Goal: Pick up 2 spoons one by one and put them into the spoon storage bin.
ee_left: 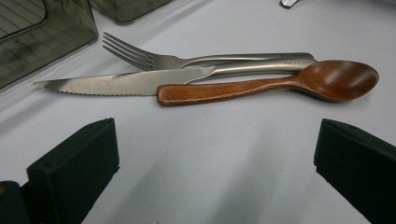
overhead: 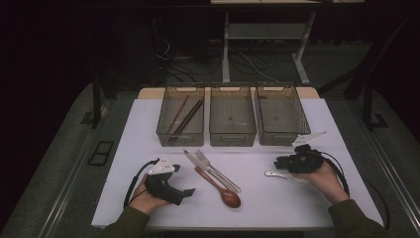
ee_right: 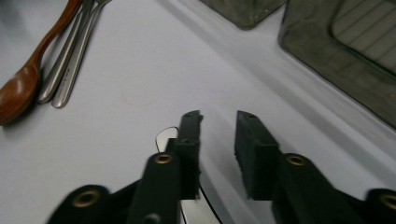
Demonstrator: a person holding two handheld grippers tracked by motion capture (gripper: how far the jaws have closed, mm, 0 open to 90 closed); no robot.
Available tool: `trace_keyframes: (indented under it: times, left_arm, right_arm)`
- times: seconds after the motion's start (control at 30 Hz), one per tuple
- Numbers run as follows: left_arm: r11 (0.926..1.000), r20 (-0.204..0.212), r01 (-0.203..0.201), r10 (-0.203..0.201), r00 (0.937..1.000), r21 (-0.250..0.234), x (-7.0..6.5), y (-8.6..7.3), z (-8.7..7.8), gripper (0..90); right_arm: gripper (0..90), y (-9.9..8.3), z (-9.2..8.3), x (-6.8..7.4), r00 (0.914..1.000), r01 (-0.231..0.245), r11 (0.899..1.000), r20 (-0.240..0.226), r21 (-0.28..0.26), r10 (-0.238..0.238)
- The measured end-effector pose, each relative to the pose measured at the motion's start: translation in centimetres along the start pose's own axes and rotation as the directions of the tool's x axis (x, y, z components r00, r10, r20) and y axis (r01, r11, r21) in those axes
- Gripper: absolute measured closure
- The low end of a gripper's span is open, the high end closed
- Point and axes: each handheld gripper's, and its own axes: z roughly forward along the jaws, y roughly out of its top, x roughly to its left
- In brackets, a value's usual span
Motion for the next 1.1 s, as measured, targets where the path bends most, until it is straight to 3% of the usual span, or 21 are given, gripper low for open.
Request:
trace_keyframes:
  times: [0.13, 0.3, 0.6, 0.83, 1.1]
  left_arm:
    - [1.0000, 0.002, 0.002, -0.002, 1.0000, -0.001, 0.0, 0.0, 0.0, 0.0]
    - [1.0000, 0.001, 0.000, 0.000, 1.0000, -0.001, 0.0, 0.0, 0.0, 0.0]
    - [1.0000, 0.002, -0.002, 0.002, 1.0000, 0.000, 0.0, 0.0, 0.0, 0.0]
    - [1.0000, 0.002, -0.004, 0.004, 1.0000, 0.002, 0.0, 0.0, 0.0, 0.0]
    - [1.0000, 0.005, -0.003, 0.003, 1.0000, 0.003, 0.0, -0.1, 0.0, 0.0]
  right_arm:
    - [51.3, -0.6, -1.5, -0.2, 0.9995, -0.023, 1.000, 0.022, -0.011, 0.023]
    - [45.3, -1.6, -2.9, -0.2, 0.9979, -0.037, 0.999, 0.053, -0.021, 0.038]
    - [40.7, -3.9, -4.3, -0.2, 0.9952, -0.030, 1.000, 0.093, -0.008, 0.030]
    - [40.2, -4.8, -4.5, -0.8, 0.9952, -0.040, 0.999, 0.089, 0.000, 0.040]
    - [41.0, -5.0, -3.8, -0.8, 0.9968, -0.040, 0.998, 0.071, 0.049, 0.036]
